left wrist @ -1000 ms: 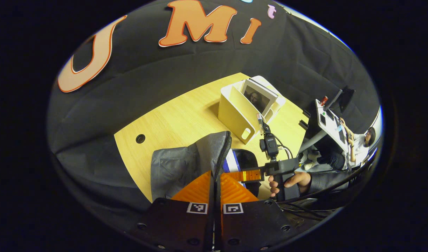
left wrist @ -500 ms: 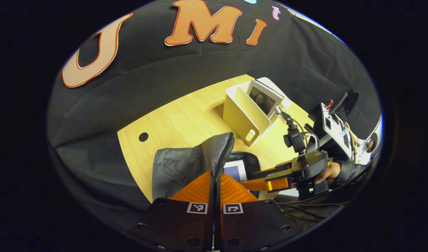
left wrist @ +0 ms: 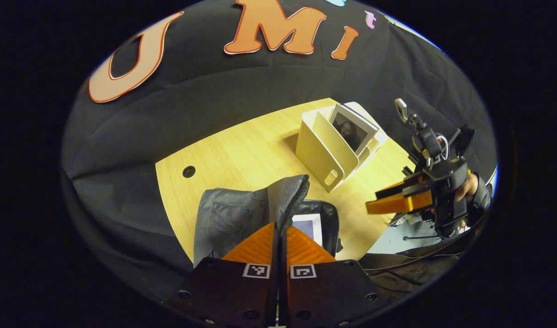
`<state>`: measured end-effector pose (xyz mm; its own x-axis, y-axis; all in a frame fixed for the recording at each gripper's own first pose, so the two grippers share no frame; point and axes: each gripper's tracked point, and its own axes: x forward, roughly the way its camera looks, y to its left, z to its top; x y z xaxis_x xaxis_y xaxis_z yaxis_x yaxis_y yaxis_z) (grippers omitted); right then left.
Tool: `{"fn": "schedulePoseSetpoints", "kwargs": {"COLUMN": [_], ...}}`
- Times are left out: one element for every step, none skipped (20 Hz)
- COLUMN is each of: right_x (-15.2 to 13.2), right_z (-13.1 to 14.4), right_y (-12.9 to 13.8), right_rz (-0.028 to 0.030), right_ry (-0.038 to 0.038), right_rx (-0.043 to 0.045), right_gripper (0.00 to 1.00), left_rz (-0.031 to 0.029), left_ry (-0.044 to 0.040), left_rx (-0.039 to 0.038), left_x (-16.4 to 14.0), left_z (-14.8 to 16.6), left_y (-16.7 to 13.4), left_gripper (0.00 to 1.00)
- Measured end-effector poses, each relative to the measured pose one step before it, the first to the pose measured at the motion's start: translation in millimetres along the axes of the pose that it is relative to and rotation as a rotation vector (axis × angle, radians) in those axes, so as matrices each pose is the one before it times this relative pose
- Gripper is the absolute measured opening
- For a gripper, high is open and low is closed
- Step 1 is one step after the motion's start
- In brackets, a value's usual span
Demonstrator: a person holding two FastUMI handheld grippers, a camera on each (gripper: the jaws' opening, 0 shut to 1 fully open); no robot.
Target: Open the schoolbag, grab two books from the bookshelf and put them into the schoolbag.
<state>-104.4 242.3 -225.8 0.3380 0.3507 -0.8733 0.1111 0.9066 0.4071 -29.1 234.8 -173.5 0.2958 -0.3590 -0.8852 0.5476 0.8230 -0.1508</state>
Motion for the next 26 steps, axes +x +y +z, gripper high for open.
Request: {"fn": "schedulePoseSetpoints", "kwargs": {"right_x": [-7.99,-7.12,-6.97,-5.99,-5.76,-6.33,-5.58,-6.38,-5.06,-4.57,-5.47,-3.36,-3.71,-0.37,-0.66,1.96,3.78,6.08,8.10,9.39,10.87,11.45,9.07,9.14,7.22,8.82], "right_z": [6.82,7.97,5.98,6.48,6.09,7.74,8.96,10.11,11.17,11.70,12.16,10.97,11.34,10.20,10.47,10.76,9.43,8.02,7.74,3.64,2.50,0.97,2.82,3.61,2.00,2.26], "right_y": [-6.45,-3.98,-3.13,-4.18,-6.12,-8.01,-9.18,-8.62,-8.55,-8.71,-7.54,-5.83,-4.09,-4.79,-6.64,-3.87,-4.37,-3.02,-4.00,-5.62,-5.27,-5.86,0.04,0.69,-2.07,-5.86], "right_rz": [-0.01249,-0.00561,-0.00079,-0.00652,-0.01008,-0.01492,-0.01576,-0.01196,-0.01224,-0.01628,-0.01242,-0.00262,-0.00350,-0.00922,-0.01383,-0.00514,-0.00570,-0.00295,-0.00471,-0.00874,-0.00805,-0.01076,0.01574,0.01535,-0.00474,-0.01068], "right_ry": [0.00036,-0.00202,0.00414,0.00216,0.00471,0.00152,-0.00125,0.00074,-0.00206,-0.00375,-0.00515,0.00042,-0.00413,-0.00143,-0.00256,0.00150,0.00594,0.00936,0.01190,0.01716,0.01770,0.01961,0.01321,0.01429,0.01407,0.00684], "right_rx": [-0.01474,-0.00964,-0.01514,-0.01555,-0.02761,-0.02746,-0.02147,-0.01335,-0.00322,-0.00285,-0.00052,-0.00404,-0.00501,-0.01683,-0.01438,-0.01153,-0.00141,0.00312,-0.00241,-0.00004,-0.00541,-0.00370,0.00393,0.01625,0.01019,-0.00399], "right_gripper": [0.99,0.99,0.99,0.99,0.99,0.99,0.99,0.99,0.99,0.99,0.99,0.99,0.99,0.99,0.99,0.99,0.99,0.99,0.99,0.99,0.99,0.99,0.99,0.99,0.99,0.96], "left_rz": [0.00809,0.00577,0.00577,0.00495,0.00836,0.00939,0.00795,0.00713,0.00573,0.00628,0.00889,0.00511,0.00722,0.00868,0.01082,0.00930,0.01072,0.00748,0.00701,0.00426,0.00801,0.00668,0.00885,0.00596,0.00555,0.00323], "left_ry": [0.00198,0.00156,0.00118,0.00252,0.00240,0.00172,0.00175,0.00119,0.00075,0.00162,0.00199,0.00161,0.00122,0.00074,0.00023,0.00193,0.00120,0.00318,0.00150,0.00395,0.00232,0.00335,0.00091,0.00217,0.00360,0.00244], "left_rx": [-0.00827,-0.00974,-0.01207,-0.01171,-0.00823,-0.00753,-0.00964,-0.01145,-0.01474,-0.01384,-0.01625,-0.01338,-0.01427,-0.00977,-0.01176,-0.01077,-0.01228,-0.01152,-0.01129,-0.00892,-0.00782,-0.00617,-0.00350,-0.00234,-0.00309,-0.00276], "left_x": [2.98,1.73,2.38,2.27,1.20,0.58,0.56,2.72,1.04,1.29,0.68,-1.30,-0.41,0.36,0.18,-0.84,0.17,-0.73,0.41,-0.12,-0.69,-0.44,-0.44,-0.55,-0.87,-0.22], "left_z": [-0.39,-1.11,0.70,-0.95,-0.59,-1.28,-0.12,-0.17,-0.32,-1.16,-1.21,-1.41,-0.53,-1.48,0.49,-0.92,-0.66,-2.61,-0.60,-1.06,-0.93,0.15,-0.12,-1.92,-1.04,-2.47], "left_y": [0.68,0.05,-0.50,-0.64,0.01,0.83,0.26,-0.36,0.09,1.24,0.74,0.11,1.12,1.40,0.83,1.68,1.51,0.99,0.35,-1.41,0.45,-0.77,0.26,-0.05,0.19,-0.90], "left_gripper": [0.02,0.02,0.02,0.02,0.02,0.02,0.02,0.02,0.02,0.02,0.02,0.02,0.02,0.02,0.02,0.02,0.02,0.02,0.02,0.02,0.02,0.02,0.02,0.02,0.02,0.02]}}
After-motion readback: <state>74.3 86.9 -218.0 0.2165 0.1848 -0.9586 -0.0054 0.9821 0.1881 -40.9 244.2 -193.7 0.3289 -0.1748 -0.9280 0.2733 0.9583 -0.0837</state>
